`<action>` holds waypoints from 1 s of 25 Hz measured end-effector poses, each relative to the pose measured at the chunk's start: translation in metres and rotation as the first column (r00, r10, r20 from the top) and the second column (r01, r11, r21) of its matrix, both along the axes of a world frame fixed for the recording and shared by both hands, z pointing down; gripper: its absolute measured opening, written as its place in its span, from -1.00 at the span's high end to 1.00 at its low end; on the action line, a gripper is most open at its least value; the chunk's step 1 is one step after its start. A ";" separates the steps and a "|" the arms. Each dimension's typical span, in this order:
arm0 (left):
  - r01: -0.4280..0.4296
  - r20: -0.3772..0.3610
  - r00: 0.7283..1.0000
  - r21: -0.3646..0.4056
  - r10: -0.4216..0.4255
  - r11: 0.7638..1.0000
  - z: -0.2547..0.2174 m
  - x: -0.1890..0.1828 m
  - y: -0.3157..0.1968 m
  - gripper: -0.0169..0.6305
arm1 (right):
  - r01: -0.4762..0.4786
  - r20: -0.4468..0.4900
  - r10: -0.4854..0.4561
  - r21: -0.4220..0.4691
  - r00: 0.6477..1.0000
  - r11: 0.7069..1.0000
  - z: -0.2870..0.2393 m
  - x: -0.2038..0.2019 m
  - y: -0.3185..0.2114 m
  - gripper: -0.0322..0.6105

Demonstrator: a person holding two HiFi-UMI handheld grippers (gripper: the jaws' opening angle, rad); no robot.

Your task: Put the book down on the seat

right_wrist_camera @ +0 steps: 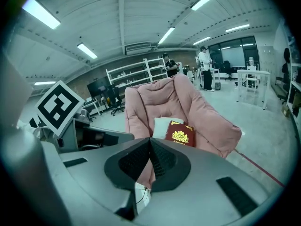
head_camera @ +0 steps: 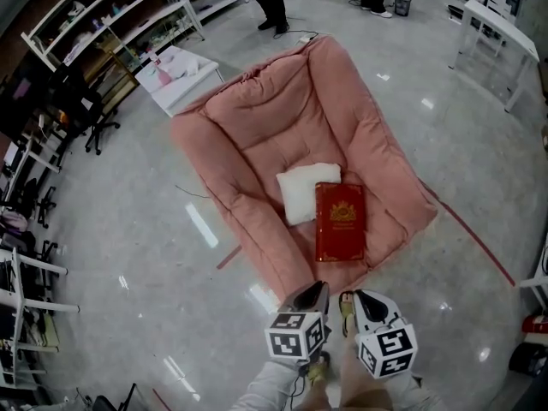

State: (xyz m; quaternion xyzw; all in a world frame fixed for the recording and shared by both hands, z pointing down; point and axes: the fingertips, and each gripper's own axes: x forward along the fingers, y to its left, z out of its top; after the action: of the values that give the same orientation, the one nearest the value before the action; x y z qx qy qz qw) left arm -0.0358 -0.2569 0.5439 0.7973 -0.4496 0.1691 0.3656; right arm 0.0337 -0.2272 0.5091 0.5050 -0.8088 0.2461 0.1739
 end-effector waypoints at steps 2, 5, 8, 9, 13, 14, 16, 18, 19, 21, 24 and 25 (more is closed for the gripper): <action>-0.002 -0.005 1.000 0.012 0.002 1.000 -0.011 -0.005 0.014 0.86 | -0.001 -0.004 0.001 0.013 1.000 1.000 -0.008 -0.004 0.011 0.89; -0.014 -0.011 1.000 0.030 0.015 0.999 -0.027 -0.009 0.033 0.91 | -0.002 -0.011 0.002 0.034 1.000 0.999 -0.020 -0.008 0.026 0.88; -0.030 -0.013 0.999 0.037 0.031 0.999 -0.040 -0.012 0.055 0.92 | 0.006 -0.018 -0.006 0.047 1.000 0.999 -0.031 -0.012 0.044 0.89; -0.035 -0.014 0.999 0.039 0.036 0.999 -0.044 -0.013 0.063 0.92 | 0.010 -0.021 -0.009 0.048 1.000 0.999 -0.033 -0.013 0.052 0.88; -0.053 -0.015 0.998 0.062 0.054 0.997 -0.061 -0.015 0.090 0.92 | 0.027 -0.036 -0.025 0.066 0.999 0.997 -0.043 -0.018 0.078 0.88; -0.059 -0.014 0.998 0.070 0.060 0.996 -0.066 -0.016 0.096 0.92 | 0.030 -0.040 -0.027 0.071 0.999 0.997 -0.046 -0.019 0.084 0.88; -0.071 -0.014 0.997 0.087 0.072 0.994 -0.075 -0.017 0.108 0.92 | 0.034 -0.047 -0.030 0.084 0.998 0.996 -0.053 -0.021 0.097 0.88; -0.084 -0.015 0.996 0.103 0.086 0.991 -0.083 -0.018 0.120 0.93 | 0.036 -0.052 -0.031 0.098 0.998 0.995 -0.059 -0.022 0.108 0.88; -0.092 -0.015 0.995 0.109 0.094 0.990 -0.087 -0.019 0.126 0.92 | 0.037 -0.050 -0.032 0.105 0.998 0.994 -0.063 -0.024 0.113 0.89; -0.106 -0.015 0.994 0.117 0.109 0.987 -0.092 -0.021 0.138 0.93 | 0.040 -0.048 -0.034 0.119 0.998 0.992 -0.070 -0.026 0.124 0.89; -0.127 -0.014 0.991 0.128 0.129 0.984 -0.096 -0.024 0.154 0.93 | 0.049 -0.047 -0.043 0.139 0.998 0.989 -0.080 -0.030 0.139 0.89; -0.133 -0.012 0.991 0.130 0.136 0.983 -0.097 -0.025 0.159 0.92 | 0.051 -0.043 -0.045 0.144 0.998 0.988 -0.082 -0.032 0.143 0.89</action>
State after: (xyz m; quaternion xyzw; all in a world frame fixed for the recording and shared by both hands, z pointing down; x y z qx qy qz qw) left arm -0.0604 -0.0983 0.4464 0.8496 -0.4006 0.1556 0.3059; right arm 0.0019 -0.0837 0.4267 0.5014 -0.8328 0.1724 0.1589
